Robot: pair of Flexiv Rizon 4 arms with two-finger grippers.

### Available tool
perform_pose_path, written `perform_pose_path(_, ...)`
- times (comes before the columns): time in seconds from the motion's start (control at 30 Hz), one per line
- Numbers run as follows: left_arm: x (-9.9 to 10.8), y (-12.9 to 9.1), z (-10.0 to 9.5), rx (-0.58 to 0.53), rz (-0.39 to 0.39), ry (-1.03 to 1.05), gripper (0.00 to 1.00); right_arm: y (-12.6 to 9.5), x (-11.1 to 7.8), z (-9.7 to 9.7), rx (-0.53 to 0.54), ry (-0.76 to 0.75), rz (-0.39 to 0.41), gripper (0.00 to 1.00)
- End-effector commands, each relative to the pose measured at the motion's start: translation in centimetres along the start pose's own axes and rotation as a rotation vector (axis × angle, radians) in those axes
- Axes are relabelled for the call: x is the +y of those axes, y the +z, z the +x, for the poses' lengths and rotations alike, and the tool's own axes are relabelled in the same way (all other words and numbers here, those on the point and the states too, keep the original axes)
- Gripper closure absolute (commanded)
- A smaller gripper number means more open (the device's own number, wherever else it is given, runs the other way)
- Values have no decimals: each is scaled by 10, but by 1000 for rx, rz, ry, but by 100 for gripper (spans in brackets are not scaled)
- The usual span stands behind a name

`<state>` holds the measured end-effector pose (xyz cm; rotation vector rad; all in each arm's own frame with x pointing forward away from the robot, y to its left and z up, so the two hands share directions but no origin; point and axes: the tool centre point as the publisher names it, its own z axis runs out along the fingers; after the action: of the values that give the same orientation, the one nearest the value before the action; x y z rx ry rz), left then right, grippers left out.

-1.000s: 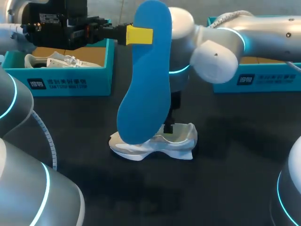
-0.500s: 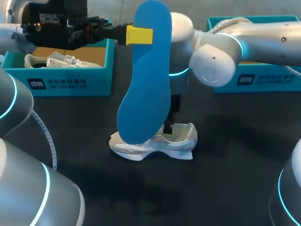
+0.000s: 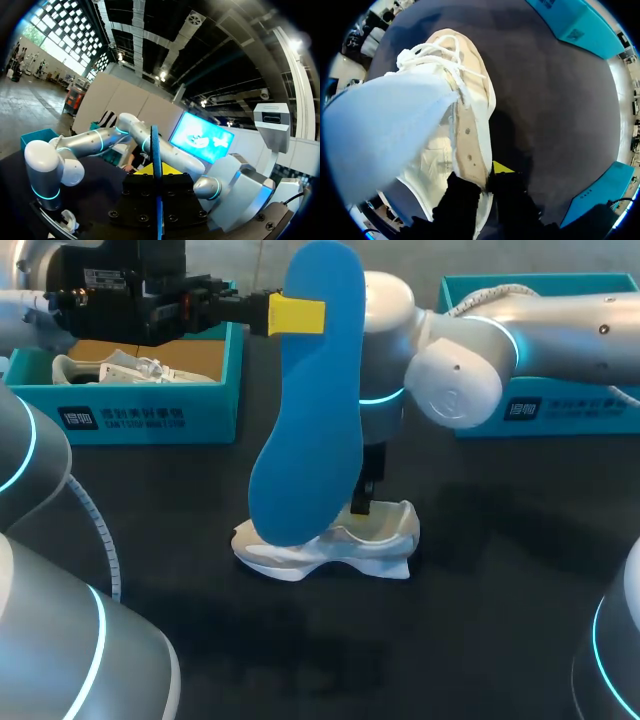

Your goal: Take the shoe out of the shoebox, open the shoe tongue, remove and reinsert the insole, then place the shoe into the shoebox

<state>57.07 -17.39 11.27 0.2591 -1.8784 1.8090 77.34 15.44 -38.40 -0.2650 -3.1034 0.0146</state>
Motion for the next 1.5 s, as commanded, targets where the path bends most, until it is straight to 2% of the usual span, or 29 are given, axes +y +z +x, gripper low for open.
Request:
perform_pose_path(0.03,0,1,-1,0,-1,0,100,1,0,1,2,-1,2,100)
perform_pose_path(0.27,0,1,-1,0,-1,0,100,-7,-2,5,2,0,10,100)
perform_pose_path(0.73,0,1,-1,0,-1,0,100,-39,-9,15,21,99,27,100)
perform_pose_path(1.27,0,1,-1,0,-1,0,100,-61,3,26,67,352,-10,100)
perform_pose_path(1.5,0,1,-1,0,-1,0,100,-64,6,39,65,553,-44,100)
